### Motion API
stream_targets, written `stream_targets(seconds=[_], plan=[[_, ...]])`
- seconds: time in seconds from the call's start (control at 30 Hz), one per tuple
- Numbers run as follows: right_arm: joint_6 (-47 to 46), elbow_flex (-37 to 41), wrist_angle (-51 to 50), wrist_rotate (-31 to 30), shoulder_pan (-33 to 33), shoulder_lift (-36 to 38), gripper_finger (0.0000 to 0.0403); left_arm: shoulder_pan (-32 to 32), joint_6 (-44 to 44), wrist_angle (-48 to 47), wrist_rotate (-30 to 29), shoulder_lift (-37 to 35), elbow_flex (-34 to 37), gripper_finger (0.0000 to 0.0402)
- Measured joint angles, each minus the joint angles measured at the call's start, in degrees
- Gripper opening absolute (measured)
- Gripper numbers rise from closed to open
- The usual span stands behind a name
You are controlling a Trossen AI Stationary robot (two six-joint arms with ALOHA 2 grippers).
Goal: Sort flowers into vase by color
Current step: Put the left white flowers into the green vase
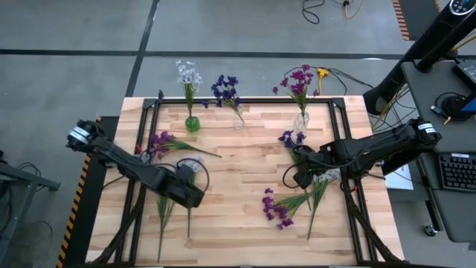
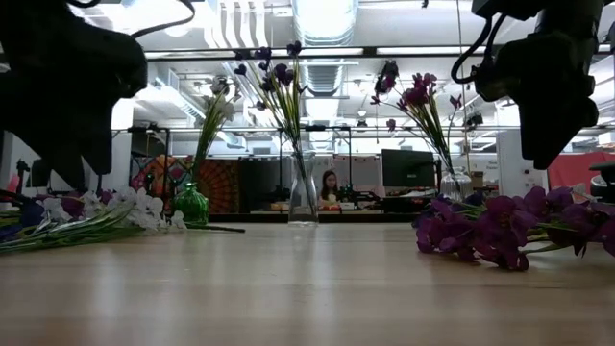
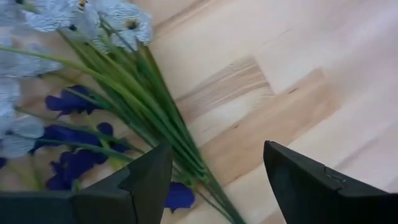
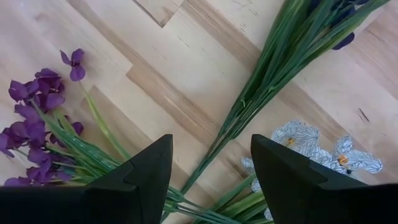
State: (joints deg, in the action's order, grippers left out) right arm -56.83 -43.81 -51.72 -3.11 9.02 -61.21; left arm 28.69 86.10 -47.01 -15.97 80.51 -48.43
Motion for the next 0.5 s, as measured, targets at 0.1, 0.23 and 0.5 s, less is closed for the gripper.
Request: stream_targets(seconds=[0.1,0.23,0.5], plan=[[0.75,0.0,0.1,-0.04,0.02,0.0,0.021,0.22,0.71,-5.06,0.71,4.9,-4.33,0.0226],[1.69,0.0,0.15,-0.04,0.02,0.0,0.021,1.35,2.53,-9.71,4.16,10.24,-8.95,0.0217],[4.17,0.0,0.2,-0.52,0.02,0.0,0.021,5.13,10.97,-9.07,5.59,14.05,-11.01,0.021]])
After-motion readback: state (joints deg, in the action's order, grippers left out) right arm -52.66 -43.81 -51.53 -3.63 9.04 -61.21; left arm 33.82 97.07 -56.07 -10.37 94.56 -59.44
